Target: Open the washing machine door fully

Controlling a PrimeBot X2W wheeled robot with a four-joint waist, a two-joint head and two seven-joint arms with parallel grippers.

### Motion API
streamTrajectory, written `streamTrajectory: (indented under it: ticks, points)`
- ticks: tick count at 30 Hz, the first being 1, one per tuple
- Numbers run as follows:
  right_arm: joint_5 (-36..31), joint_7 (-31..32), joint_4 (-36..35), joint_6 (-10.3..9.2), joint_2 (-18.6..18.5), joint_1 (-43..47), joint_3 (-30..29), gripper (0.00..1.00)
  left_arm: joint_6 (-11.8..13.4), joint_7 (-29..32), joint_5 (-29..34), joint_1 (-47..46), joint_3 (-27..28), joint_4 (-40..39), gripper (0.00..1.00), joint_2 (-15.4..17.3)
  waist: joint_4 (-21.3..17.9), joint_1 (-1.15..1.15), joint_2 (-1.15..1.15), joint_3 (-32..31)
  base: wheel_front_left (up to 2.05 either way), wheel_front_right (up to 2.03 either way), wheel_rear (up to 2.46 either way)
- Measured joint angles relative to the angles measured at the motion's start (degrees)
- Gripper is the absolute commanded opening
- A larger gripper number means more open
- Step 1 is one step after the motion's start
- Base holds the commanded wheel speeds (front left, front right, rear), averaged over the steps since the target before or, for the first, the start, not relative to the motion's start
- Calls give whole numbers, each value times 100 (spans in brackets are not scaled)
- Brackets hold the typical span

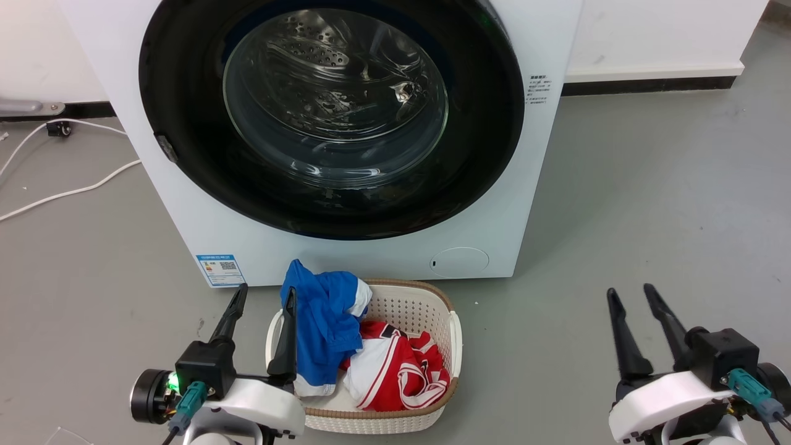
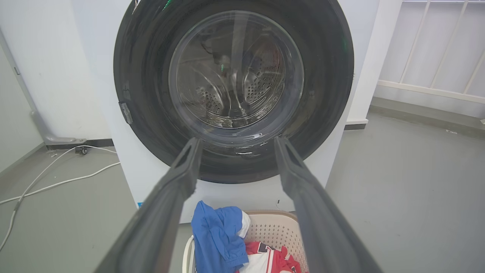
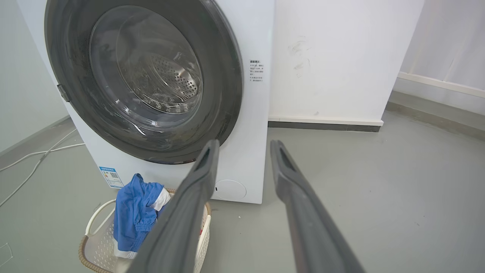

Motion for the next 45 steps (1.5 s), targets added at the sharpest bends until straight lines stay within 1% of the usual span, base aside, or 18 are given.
streamTrajectory:
  ticks: [6,9,10,14,17,20,23,27,31,34,40,45]
  points:
    - [137,-4,57,0,10,-31,-44,0,-19,-7,-27,0,48,14,100,-30,-2,0,0,8,0,0,0]
    - [369,-2,88,0,15,-63,-107,0,-19,-7,-26,0,78,31,100,-41,-4,0,0,3,0,0,0]
    - [611,2,118,0,19,-64,-152,0,-19,-7,-26,0,91,36,100,-42,-4,0,0,1,0,0,0]
    - [2810,175,393,-1,19,-150,-363,0,-19,-7,-23,0,125,48,100,-54,-4,0,0,1,0,0,0]
    - [4409,399,744,-1,22,-365,-556,0,-20,-7,-14,0,131,49,100,-69,-10,0,0,9,0,0,0]
    - [5784,700,1198,-2,23,-701,-805,0,-25,-7,12,-1,122,40,100,-86,-13,0,0,35,0,0,0]
    - [6541,1022,1585,-2,24,-1169,-1078,0,-25,-7,21,-25,103,19,100,-104,-6,0,0,94,0,0,0]
    - [7209,1486,2113,-2,-1,-1980,-1563,0,-25,-7,49,-153,65,-38,100,-129,13,0,0,251,0,0,0]
    - [7476,1857,2807,-2,-323,-2839,-1826,0,-19,-7,85,-293,-7,-102,100,-175,68,0,0,449,0,0,0]
    - [7463,2137,3308,-2,-632,-3484,-1867,0,-16,-7,120,-426,-79,-181,100,-214,132,0,0,621,0,0,0]
    - [7195,2540,4300,-2,-1336,-4773,-1797,0,14,-7,134,-697,-230,-368,100,-249,294,0,0,1032,0,0,0]
    - [6960,3089,4803,-2,-1629,-5635,-1568,0,40,-7,169,-928,-361,-499,100,-264,441,1,0,1385,0,0,0]
